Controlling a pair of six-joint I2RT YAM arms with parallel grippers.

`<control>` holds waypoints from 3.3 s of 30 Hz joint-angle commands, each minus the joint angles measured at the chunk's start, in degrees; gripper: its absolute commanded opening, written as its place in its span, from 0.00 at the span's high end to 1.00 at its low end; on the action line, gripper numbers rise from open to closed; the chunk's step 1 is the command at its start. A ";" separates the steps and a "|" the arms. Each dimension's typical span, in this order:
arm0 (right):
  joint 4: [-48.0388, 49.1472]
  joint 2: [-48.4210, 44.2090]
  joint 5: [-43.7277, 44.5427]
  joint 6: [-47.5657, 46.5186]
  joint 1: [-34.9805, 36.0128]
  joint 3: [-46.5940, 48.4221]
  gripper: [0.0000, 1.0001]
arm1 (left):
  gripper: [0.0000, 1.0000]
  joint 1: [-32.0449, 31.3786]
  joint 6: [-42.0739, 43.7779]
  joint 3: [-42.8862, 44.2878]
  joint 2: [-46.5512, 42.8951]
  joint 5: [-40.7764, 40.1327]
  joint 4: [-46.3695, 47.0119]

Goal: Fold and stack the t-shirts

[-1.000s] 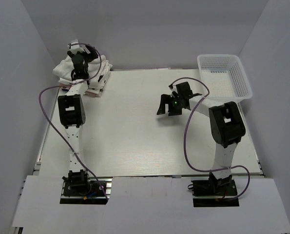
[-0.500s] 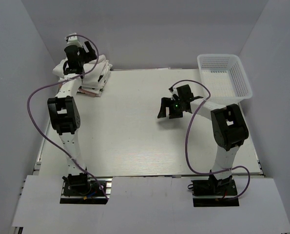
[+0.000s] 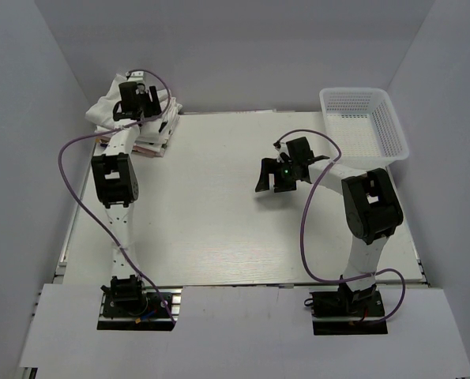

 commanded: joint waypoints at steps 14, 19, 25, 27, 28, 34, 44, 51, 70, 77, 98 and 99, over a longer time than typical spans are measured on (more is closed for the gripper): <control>-3.41 3.70 -1.18 -0.17 0.02 2.30 0.10 | 0.19 -0.74 3.99 7.31 9.14 -9.55 12.71; -4.29 3.79 -0.74 -0.08 -0.07 3.36 0.10 | 0.19 -0.74 2.59 7.93 12.13 -8.50 19.04; -3.67 4.67 -1.44 0.45 0.02 3.88 0.10 | 0.14 -0.74 -7.68 9.59 15.64 -7.00 31.25; -4.19 5.46 -1.61 0.53 -0.16 4.23 0.10 | 0.14 -0.74 -9.10 10.48 16.88 -7.00 35.73; -4.11 5.64 -1.53 0.54 -0.25 4.76 0.10 | 0.14 -0.74 -9.98 12.13 18.27 -7.00 36.71; -5.34 8.09 -2.14 0.80 -0.16 7.22 0.10 | 0.08 -0.74 -10.51 12.15 20.75 -4.47 44.09; -6.13 9.95 -3.11 1.50 -0.25 9.60 0.10 | 0.01 -0.74 -7.37 6.81 19.55 1.52 47.71; -5.61 7.75 -3.29 0.80 0.19 8.55 0.10 | 0.01 -0.74 -2.79 -8.24 1.26 0.39 45.16; -7.45 8.26 -3.37 1.50 0.54 10.91 0.10 | 0.01 5.67 -1.55 -7.90 3.07 -7.61 40.67; -9.83 13.54 -5.30 1.85 0.46 15.21 0.10 | 0.01 11.03 -3.65 -0.51 13.62 -10.52 34.52; -5.97 0.92 1.37 2.29 2.56 9.25 0.10 | 0.01 13.50 -20.17 -28.69 -12.50 -12.26 36.67; -4.30 -1.19 0.59 2.55 2.91 8.29 0.10 | 0.01 13.50 -20.18 -33.59 -15.00 -12.79 38.19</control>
